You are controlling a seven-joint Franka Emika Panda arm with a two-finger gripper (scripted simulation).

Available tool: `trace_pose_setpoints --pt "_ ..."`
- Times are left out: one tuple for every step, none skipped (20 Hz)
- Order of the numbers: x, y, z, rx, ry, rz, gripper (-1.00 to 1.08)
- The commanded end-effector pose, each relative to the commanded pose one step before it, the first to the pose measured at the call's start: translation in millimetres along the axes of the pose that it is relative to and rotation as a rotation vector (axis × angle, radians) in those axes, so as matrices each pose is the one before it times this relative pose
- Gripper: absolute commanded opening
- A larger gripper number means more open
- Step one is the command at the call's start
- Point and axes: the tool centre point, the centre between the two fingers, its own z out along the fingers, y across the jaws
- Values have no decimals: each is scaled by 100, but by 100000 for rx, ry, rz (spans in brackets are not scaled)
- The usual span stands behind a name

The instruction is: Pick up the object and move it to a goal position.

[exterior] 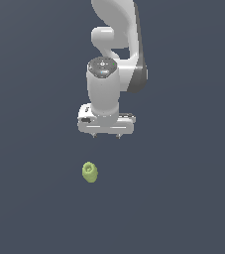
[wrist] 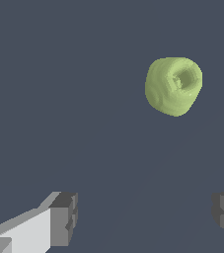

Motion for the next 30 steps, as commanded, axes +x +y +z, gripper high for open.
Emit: trace_pose_setpoints --pt "0 1 0 0 0 0 100" --pt "18 -60 -31 4 71 -67 100" --pt "47 -194 -111 19 242 -226 100" --pt "79 -311 -175 32 384 -358 100" --pt "109 -429 -240 47 527 -490 100" --pt "136 -546 -306 65 669 -619 100" --pt "148 -607 -340 78 742 -681 100" --pt "118 -492 -274 68 598 -544 100" --pt "85 -363 -203 53 441 -395 100" --pt "53 -231 -129 35 279 -244 100" --pt "21 -100 -55 15 119 -97 100" --pt "-15 5 -7 0 0 0 100" --pt "-19 150 91 -24 -183 152 100" --pt "15 58 34 -10 -57 -37 100" --pt "56 21 18 -7 -2 -195 100" --pt "86 32 27 -10 -2 -309 100" --pt "112 66 46 -15 -24 -390 100" --pt "136 92 66 -21 -45 -481 100" --pt "161 120 83 -25 -63 -570 100" --pt "185 146 100 -28 -77 -661 100" --pt "209 166 115 -30 -87 -757 100" --pt "235 187 129 -32 -92 -862 100" --pt "259 209 143 -33 -99 -964 100" --pt "279 236 161 -33 -111 -1057 100" --pt "298 265 180 -32 -125 -1154 100" --pt "316 296 198 -30 -136 -1251 100" --pt "332 326 218 -28 -146 -1352 100" --pt "346 360 239 -24 -158 -1452 100" --pt "356 395 260 -18 -169 -1551 100" --pt "364 431 283 -12 -180 -1650 100"
